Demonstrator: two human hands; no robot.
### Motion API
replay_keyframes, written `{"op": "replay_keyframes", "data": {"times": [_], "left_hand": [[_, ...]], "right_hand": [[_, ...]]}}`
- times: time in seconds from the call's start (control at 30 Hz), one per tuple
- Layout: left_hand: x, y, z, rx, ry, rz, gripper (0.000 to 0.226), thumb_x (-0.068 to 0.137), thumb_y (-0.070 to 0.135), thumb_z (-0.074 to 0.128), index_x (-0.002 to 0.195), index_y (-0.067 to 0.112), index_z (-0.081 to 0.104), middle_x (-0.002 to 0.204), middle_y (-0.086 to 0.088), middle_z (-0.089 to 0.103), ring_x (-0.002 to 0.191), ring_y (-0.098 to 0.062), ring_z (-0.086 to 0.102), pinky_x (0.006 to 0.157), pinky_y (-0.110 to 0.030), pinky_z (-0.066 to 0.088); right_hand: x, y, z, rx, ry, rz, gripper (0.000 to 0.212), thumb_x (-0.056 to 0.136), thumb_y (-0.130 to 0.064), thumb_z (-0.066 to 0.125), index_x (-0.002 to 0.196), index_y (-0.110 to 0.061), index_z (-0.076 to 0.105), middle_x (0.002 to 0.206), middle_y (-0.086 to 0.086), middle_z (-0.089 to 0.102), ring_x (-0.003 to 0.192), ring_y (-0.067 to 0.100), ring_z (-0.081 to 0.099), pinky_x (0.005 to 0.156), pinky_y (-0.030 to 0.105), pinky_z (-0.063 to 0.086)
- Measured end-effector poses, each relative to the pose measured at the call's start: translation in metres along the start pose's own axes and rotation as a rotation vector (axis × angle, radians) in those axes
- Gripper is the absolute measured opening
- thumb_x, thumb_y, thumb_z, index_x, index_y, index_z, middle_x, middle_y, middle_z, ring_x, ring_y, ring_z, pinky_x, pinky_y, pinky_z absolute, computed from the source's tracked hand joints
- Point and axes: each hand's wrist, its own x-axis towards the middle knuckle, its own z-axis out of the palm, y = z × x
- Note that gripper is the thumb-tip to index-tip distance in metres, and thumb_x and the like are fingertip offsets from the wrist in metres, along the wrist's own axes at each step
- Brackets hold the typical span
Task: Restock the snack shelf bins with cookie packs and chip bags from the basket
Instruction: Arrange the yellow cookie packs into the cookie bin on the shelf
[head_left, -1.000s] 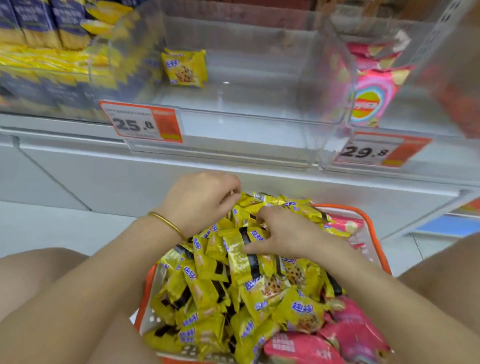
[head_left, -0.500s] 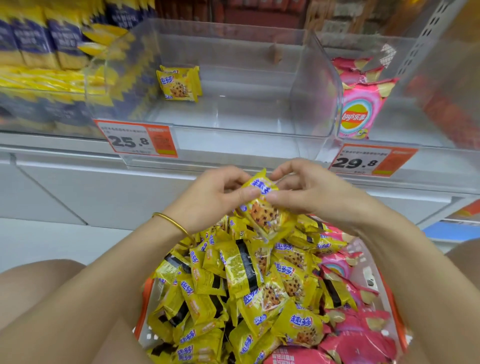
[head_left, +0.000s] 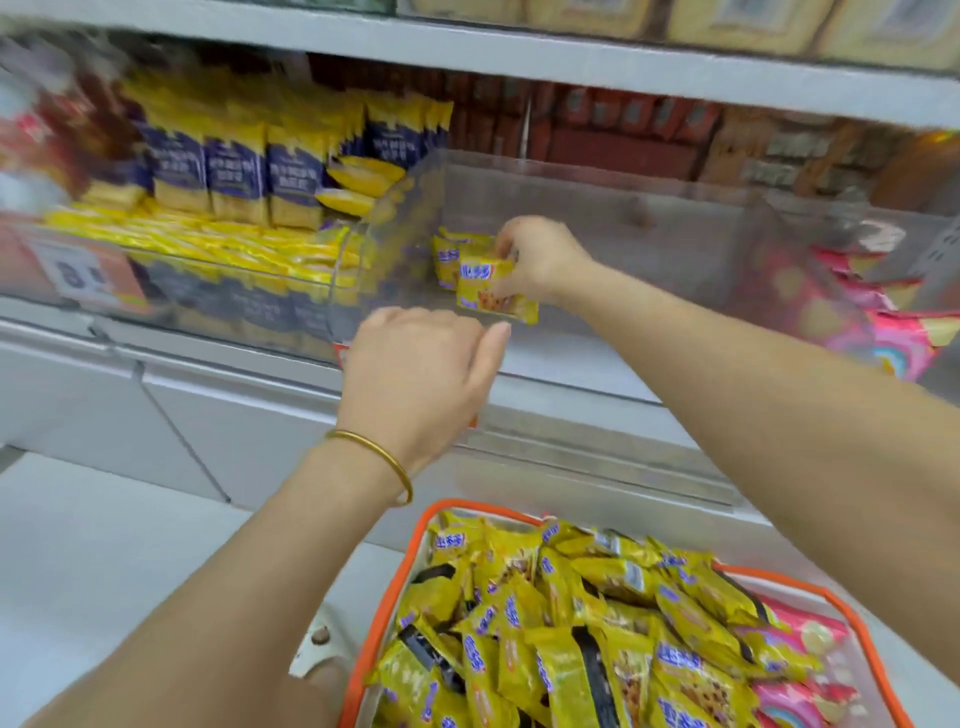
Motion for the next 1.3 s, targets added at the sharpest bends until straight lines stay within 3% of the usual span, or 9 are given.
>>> {"op": "replay_keyframes", "data": {"times": [0.2,0.33,0.6,0.8,0.87,0.93,1.07,1.17,1.3], "left_hand": [[-0.004,-0.004,0.004,0.039,0.042,0.018,0.044,0.091,0.037,0.032,0.051,0.021,0.029,0.041,-0.003,0.047,0.041,-0.027,0.048,0.052,-0.026,0.021],[-0.002,-0.004,0.005,0.03,0.072,0.008,0.044,0.09,0.037,0.034,0.049,0.02,0.028,0.039,-0.002,0.045,0.038,-0.026,0.046,0.049,-0.025,0.019],[-0.002,-0.006,0.002,-0.058,0.055,0.027,0.043,0.092,0.035,0.034,0.055,0.016,0.042,0.051,0.002,0.038,0.051,-0.027,0.048,0.054,-0.028,0.023],[-0.012,0.005,-0.02,-0.083,0.178,0.153,0.027,0.092,0.027,0.047,0.088,0.01,0.068,0.082,-0.008,0.064,0.074,-0.032,0.057,0.064,-0.042,0.042],[-0.023,0.017,-0.028,-0.163,0.158,0.155,0.026,0.092,0.024,0.048,0.087,0.008,0.068,0.075,-0.006,0.061,0.07,-0.031,0.056,0.062,-0.044,0.044],[-0.036,0.029,-0.03,-0.227,0.091,0.131,0.024,0.091,0.023,0.048,0.085,0.011,0.068,0.07,-0.002,0.059,0.067,-0.027,0.057,0.06,-0.042,0.046],[-0.059,0.048,-0.023,-0.195,-0.223,0.081,0.033,0.085,0.036,0.039,0.077,0.018,0.065,0.069,0.004,0.061,0.067,-0.023,0.059,0.054,-0.038,0.048],[-0.068,0.06,-0.015,-0.181,-0.413,0.05,0.036,0.083,0.04,0.034,0.081,0.021,0.064,0.075,0.006,0.063,0.073,-0.019,0.059,0.06,-0.036,0.047],[-0.072,0.066,-0.006,-0.237,-0.481,0.035,0.033,0.085,0.038,0.037,0.087,0.022,0.067,0.082,0.007,0.065,0.078,-0.017,0.058,0.067,-0.035,0.047]], "right_hand": [[0.049,-0.003,0.044,0.018,0.008,0.067,0.037,0.083,-0.014,0.066,0.119,-0.013,0.057,0.129,0.012,0.041,0.111,0.03,0.052,0.079,0.024,0.039],[0.056,-0.006,0.055,-0.019,0.075,0.105,0.033,0.085,-0.009,0.064,0.115,-0.008,0.05,0.135,0.017,0.031,0.092,0.037,0.055,0.074,0.032,0.044],[0.042,-0.012,0.036,-0.219,0.081,0.118,0.055,0.08,-0.018,0.07,0.127,-0.012,0.041,0.133,0.014,0.036,0.118,0.037,0.045,0.079,0.038,0.042],[-0.07,-0.027,-0.05,0.062,0.259,-0.042,0.018,0.078,-0.014,0.064,0.09,-0.023,0.055,0.097,0.0,0.056,0.087,0.021,0.06,0.073,0.037,0.05],[-0.14,-0.024,-0.07,0.285,0.148,-0.067,0.015,0.078,-0.01,0.068,0.078,-0.018,0.055,0.077,0.001,0.06,0.062,0.017,0.067,0.055,0.038,0.054],[-0.193,-0.012,-0.065,0.373,-0.174,0.004,0.012,0.081,-0.009,0.069,0.074,-0.011,0.059,0.066,0.007,0.064,0.048,0.016,0.066,0.048,0.035,0.055],[-0.234,0.015,0.007,0.151,-0.631,0.213,0.032,0.083,-0.039,0.067,0.104,-0.017,0.058,0.097,0.01,0.068,0.078,0.021,0.068,0.068,0.034,0.053],[-0.258,0.019,0.057,-0.12,-0.691,0.133,0.073,0.076,-0.06,0.064,0.135,-0.025,0.038,0.129,0.004,0.041,0.115,0.026,0.051,0.08,0.033,0.041],[-0.281,0.013,0.085,-0.138,-0.578,0.113,0.072,0.076,-0.052,0.069,0.129,-0.015,0.038,0.124,0.008,0.035,0.113,0.03,0.046,0.07,0.035,0.038]]}}
